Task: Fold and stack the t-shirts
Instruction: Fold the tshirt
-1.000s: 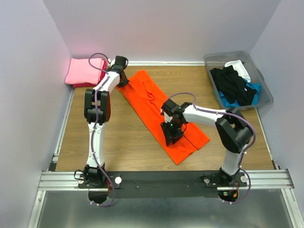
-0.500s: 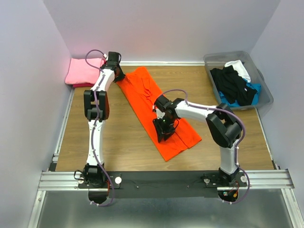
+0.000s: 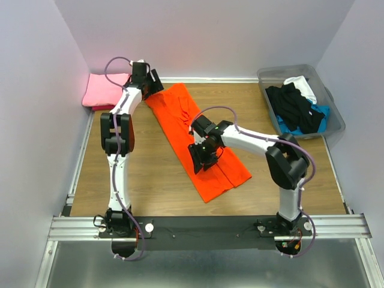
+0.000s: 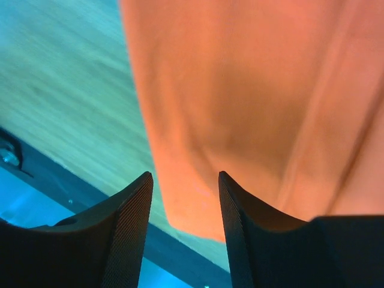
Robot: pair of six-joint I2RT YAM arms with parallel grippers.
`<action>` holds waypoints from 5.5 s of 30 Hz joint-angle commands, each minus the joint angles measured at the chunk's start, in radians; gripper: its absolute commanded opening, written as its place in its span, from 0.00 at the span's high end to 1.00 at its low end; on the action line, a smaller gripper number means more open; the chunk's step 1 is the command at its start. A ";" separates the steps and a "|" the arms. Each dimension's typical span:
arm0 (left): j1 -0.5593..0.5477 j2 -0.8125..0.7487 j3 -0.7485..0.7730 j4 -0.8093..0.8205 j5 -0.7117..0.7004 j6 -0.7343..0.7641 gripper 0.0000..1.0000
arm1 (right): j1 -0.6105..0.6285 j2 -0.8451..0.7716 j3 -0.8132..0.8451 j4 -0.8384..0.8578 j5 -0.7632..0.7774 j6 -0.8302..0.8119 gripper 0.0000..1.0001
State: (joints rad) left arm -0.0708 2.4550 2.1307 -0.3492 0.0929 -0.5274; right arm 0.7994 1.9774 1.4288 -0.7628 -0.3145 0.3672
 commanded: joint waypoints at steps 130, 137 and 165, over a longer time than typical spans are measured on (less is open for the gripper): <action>-0.949 -0.937 -1.313 -0.438 -0.209 -0.819 0.44 | -0.305 -0.577 -0.775 0.290 -0.005 0.055 0.99; -0.982 -0.869 -1.304 -0.452 -0.197 -0.855 0.57 | -0.305 -0.595 -0.785 0.299 -0.020 0.050 0.99; -0.581 -1.061 -1.183 -0.318 -0.341 -0.475 1.00 | -0.305 -0.321 -0.282 0.286 0.066 0.111 0.99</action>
State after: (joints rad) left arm -0.7372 1.4090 0.9123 -0.7395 -0.1501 -1.1664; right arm 0.4973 1.5539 1.0386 -0.4778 -0.3096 0.4713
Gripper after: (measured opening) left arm 0.010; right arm 0.010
